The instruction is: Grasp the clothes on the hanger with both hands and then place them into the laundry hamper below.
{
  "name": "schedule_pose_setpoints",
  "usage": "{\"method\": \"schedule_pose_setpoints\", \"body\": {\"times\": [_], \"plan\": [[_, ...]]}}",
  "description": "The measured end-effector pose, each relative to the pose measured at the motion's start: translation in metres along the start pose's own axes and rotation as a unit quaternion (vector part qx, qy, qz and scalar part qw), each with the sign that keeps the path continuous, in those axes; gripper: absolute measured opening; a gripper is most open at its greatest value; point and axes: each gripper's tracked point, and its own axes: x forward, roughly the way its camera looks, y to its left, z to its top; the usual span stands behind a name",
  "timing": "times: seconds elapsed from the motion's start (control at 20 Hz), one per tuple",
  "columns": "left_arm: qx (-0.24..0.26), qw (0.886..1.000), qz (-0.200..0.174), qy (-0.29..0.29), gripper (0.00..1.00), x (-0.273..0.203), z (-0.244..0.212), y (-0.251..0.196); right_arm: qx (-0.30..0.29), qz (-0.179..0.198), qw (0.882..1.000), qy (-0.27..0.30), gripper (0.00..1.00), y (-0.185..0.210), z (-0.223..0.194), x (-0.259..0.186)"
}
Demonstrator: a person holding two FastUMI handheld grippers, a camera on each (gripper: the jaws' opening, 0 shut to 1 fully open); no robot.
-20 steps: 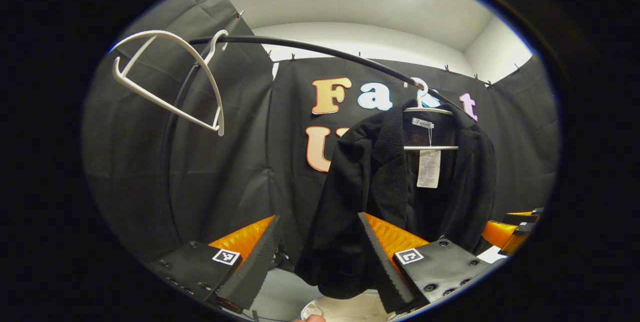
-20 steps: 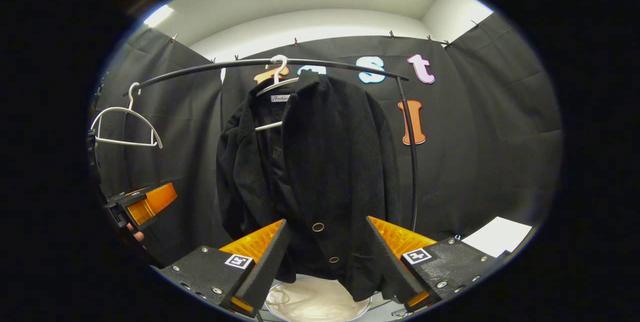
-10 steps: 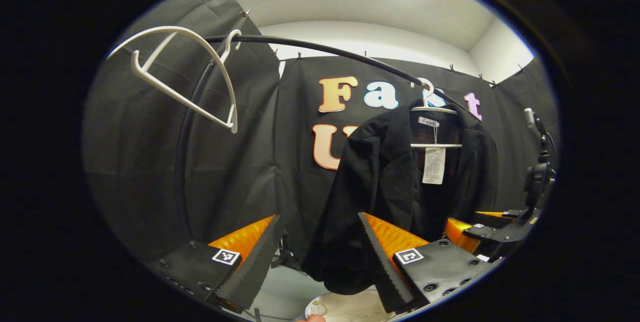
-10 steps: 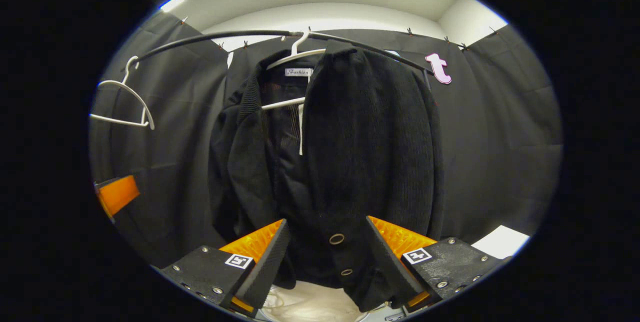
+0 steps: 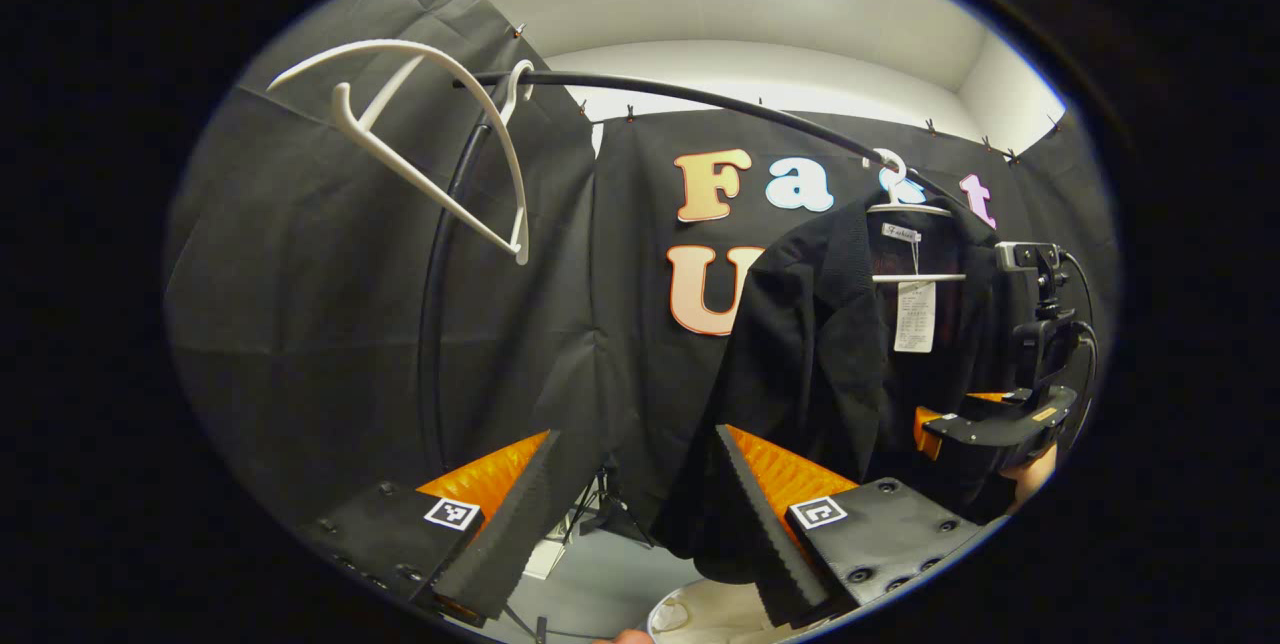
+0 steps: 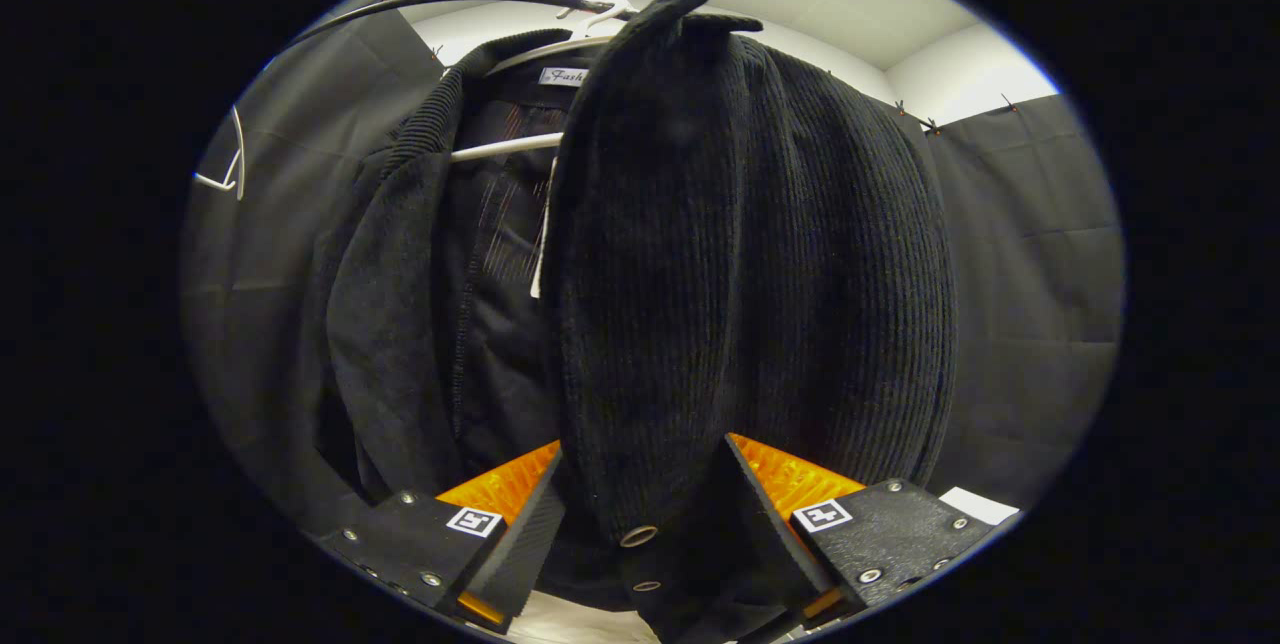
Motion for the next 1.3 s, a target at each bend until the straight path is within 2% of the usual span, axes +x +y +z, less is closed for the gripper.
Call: {"method": "schedule_pose_setpoints", "body": {"times": [0.25,0.4,0.45,0.5,0.65,0.9,0.95,1.05,1.1,1.15,1.25,1.3], "plan": [[-0.006,1.0,-0.013,0.007,0.93,0.006,-0.006,-0.006,-0.008,-0.032,0.999,-0.007,0.34,-0.031,0.008,-0.007],[-0.011,0.999,-0.052,0.007,0.93,0.015,-0.009,-0.036,0.033,-0.015,0.999,0.003,0.07,-0.039,0.012,-0.027],[-0.018,0.997,-0.069,0.012,0.93,0.018,-0.013,-0.05,0.045,-0.009,0.999,0.005,0.04,-0.042,0.015,-0.036],[-0.029,0.996,-0.085,0.021,0.96,0.022,-0.019,-0.064,0.055,-0.004,0.998,0.004,0.04,-0.045,0.019,-0.045],[-0.054,0.989,-0.128,0.041,0.94,0.035,-0.031,-0.105,0.06,0.003,0.998,-0.007,0.02,-0.059,0.034,-0.071],[-0.058,0.979,-0.192,0.037,0.96,0.057,-0.031,-0.176,0.045,0.012,0.998,-0.041,0.02,-0.077,0.065,-0.105],[-0.06,0.978,-0.199,0.037,0.93,0.063,-0.032,-0.189,0.043,0.011,0.998,-0.047,0.02,-0.08,0.07,-0.109],[-0.059,0.977,-0.201,0.038,0.93,0.075,-0.034,-0.212,0.035,0.012,0.998,-0.053,0.03,-0.085,0.075,-0.115],[-0.053,0.978,-0.2,0.039,0.97,0.081,-0.036,-0.221,0.032,0.014,0.998,-0.055,0.02,-0.085,0.077,-0.118],[-0.045,0.979,-0.195,0.037,0.93,0.088,-0.038,-0.229,0.032,0.018,0.998,-0.058,0.03,-0.084,0.079,-0.121],[-0.024,0.984,-0.177,0.03,0.93,0.102,-0.043,-0.241,0.036,0.028,0.997,-0.061,0.03,-0.079,0.081,-0.126],[-0.014,0.985,-0.169,0.026,0.96,0.11,-0.046,-0.246,0.037,0.032,0.997,-0.061,0.03,-0.078,0.081,-0.127]]}}
